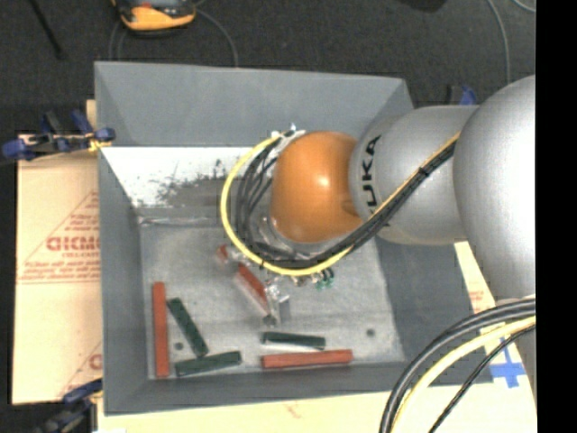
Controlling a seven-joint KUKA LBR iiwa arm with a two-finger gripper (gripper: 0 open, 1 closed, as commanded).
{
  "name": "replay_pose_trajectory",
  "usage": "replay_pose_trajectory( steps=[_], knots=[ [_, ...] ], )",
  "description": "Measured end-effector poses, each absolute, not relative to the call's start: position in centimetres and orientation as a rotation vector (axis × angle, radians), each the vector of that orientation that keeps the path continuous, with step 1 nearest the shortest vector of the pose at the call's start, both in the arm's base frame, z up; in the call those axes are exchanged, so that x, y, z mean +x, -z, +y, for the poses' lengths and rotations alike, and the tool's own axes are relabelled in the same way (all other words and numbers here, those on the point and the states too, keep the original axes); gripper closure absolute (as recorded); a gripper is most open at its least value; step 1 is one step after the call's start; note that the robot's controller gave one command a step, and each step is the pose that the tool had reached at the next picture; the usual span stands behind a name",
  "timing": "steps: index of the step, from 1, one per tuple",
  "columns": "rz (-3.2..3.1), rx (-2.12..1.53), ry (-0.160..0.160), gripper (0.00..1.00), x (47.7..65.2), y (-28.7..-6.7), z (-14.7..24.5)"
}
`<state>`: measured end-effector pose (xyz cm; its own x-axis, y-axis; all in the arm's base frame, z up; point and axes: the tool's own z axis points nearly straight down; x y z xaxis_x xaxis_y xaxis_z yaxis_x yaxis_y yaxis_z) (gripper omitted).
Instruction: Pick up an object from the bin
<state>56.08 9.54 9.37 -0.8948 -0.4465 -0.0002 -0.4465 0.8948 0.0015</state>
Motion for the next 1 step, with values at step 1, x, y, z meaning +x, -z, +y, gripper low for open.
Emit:
replay_pose_trajectory(
  steps=[1],
  knots=[
    [-2.975, 1.029, -0.003, 0.0, 55.86, -8.98, 6.92]
  ],
)
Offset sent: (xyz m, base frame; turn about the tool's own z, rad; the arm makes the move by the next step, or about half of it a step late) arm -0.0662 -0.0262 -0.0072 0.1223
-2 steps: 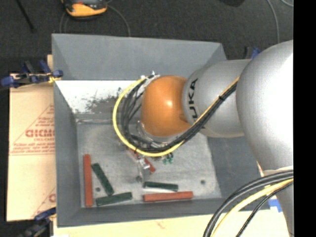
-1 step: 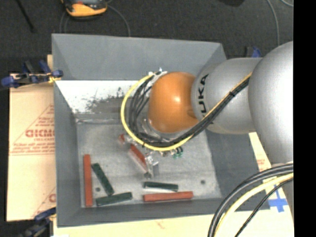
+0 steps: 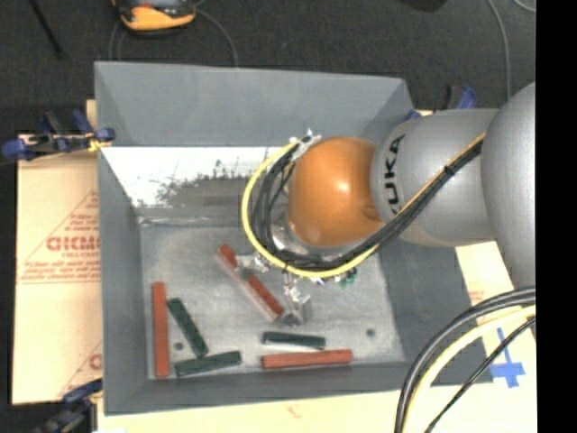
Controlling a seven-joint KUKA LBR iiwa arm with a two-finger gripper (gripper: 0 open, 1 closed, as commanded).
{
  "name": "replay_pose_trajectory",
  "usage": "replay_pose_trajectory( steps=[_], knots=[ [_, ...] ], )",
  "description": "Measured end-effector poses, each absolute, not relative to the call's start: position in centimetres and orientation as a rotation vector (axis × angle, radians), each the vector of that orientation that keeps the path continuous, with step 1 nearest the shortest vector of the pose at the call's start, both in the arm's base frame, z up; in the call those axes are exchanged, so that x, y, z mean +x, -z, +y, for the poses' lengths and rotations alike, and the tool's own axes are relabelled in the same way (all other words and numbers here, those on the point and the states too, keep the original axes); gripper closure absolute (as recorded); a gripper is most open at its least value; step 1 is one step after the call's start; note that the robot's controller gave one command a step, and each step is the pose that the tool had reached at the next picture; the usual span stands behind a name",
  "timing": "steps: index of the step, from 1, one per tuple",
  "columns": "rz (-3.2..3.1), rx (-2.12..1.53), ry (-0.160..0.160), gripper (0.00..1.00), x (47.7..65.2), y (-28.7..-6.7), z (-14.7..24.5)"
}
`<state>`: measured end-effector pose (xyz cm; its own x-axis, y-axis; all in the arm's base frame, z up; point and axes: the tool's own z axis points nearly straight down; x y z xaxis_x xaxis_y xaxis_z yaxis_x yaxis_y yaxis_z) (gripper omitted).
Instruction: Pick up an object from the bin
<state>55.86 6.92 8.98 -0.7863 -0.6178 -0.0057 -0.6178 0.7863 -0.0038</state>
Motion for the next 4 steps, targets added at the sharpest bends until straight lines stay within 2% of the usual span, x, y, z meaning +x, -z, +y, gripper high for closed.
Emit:
replay_pose_trajectory(
  steps=[1, 2, 4],
  knots=[
    [2.963, -1.025, 0.002, 0.0, 55.2, -8.8, 6.4],
    [2.91, -1.161, 0.001, 1.0, 61.6, -7.4, 5.6],
    [2.865, -1.274, 0.007, 1.0, 62.1, -7.4, 6.3]
  ],
)
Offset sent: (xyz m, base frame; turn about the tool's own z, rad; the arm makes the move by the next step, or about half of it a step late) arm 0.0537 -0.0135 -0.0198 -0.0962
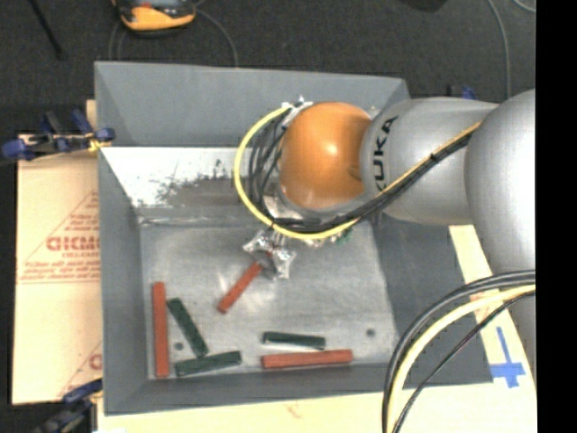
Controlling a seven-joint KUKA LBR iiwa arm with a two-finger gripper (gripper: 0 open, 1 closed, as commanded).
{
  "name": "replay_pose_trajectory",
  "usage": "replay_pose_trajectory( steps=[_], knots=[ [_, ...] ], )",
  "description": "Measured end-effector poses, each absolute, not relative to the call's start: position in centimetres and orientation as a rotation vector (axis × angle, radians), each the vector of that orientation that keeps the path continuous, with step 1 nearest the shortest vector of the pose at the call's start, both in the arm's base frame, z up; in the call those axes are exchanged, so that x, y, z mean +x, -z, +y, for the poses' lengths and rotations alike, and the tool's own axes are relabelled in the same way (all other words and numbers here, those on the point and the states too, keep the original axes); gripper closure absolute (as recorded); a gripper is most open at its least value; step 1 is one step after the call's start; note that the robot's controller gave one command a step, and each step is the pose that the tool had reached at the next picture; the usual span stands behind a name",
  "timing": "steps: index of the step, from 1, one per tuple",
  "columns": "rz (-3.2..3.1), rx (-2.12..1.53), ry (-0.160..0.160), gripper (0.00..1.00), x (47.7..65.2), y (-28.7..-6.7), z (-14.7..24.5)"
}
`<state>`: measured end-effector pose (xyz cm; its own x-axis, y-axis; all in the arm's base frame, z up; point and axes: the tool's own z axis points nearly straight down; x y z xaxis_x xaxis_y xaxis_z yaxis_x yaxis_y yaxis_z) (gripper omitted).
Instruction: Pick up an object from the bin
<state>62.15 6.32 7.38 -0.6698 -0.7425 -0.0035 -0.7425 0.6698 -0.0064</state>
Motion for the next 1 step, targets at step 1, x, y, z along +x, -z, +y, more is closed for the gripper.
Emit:
replay_pose_trajectory(
  steps=[1],
  knots=[
    [2.72, -1.552, 0.007, 1.0, 62.77, -7.37, 8.05]
  ],
)
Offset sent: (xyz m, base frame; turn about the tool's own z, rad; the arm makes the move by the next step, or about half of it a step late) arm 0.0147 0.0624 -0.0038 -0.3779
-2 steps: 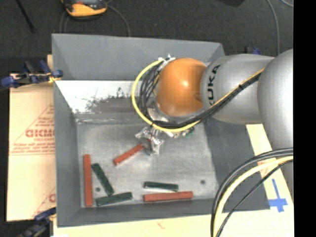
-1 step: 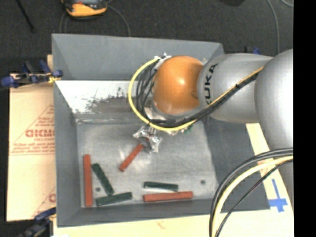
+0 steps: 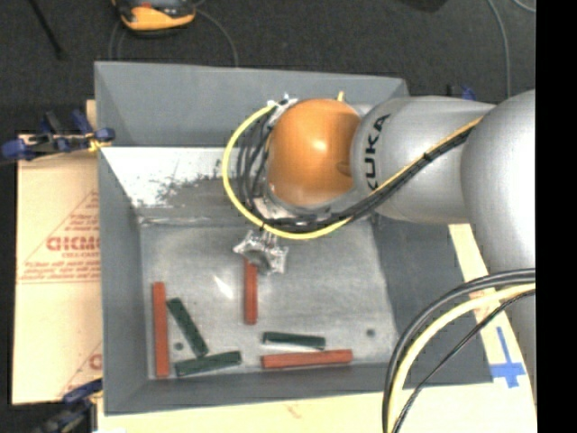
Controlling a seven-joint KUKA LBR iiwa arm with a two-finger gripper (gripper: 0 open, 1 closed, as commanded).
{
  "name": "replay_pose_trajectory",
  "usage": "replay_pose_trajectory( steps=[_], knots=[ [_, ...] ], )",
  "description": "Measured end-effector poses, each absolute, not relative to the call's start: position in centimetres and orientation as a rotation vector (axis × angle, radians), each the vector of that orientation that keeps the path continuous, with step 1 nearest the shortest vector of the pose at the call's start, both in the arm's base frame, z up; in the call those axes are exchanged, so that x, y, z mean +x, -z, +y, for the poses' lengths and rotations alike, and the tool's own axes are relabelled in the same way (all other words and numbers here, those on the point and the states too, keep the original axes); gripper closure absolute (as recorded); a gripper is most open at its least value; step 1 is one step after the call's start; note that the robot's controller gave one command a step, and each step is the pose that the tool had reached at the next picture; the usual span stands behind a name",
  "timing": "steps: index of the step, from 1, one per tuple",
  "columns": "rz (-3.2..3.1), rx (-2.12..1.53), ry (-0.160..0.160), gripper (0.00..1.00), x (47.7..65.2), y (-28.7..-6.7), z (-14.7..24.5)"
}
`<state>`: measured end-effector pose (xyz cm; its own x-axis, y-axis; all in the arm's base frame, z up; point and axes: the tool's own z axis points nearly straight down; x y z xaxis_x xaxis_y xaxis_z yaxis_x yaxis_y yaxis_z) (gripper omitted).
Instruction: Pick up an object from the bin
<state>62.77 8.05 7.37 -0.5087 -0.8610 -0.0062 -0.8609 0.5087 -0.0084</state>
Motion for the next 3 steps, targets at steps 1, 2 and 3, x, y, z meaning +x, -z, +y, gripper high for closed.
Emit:
replay_pose_trajectory(
  steps=[1, 2, 3],
  knots=[
    [2.578, -1.784, 0.006, 0.0, 63.86, -7.24, 12.38],
    [2.58, -1.778, 0.0, 1.0, 63.9, -7.36, 12.53],
    [2.58, -1.777, 0.0, 1.0, 63.9, -7.36, 12.54]
  ],
)
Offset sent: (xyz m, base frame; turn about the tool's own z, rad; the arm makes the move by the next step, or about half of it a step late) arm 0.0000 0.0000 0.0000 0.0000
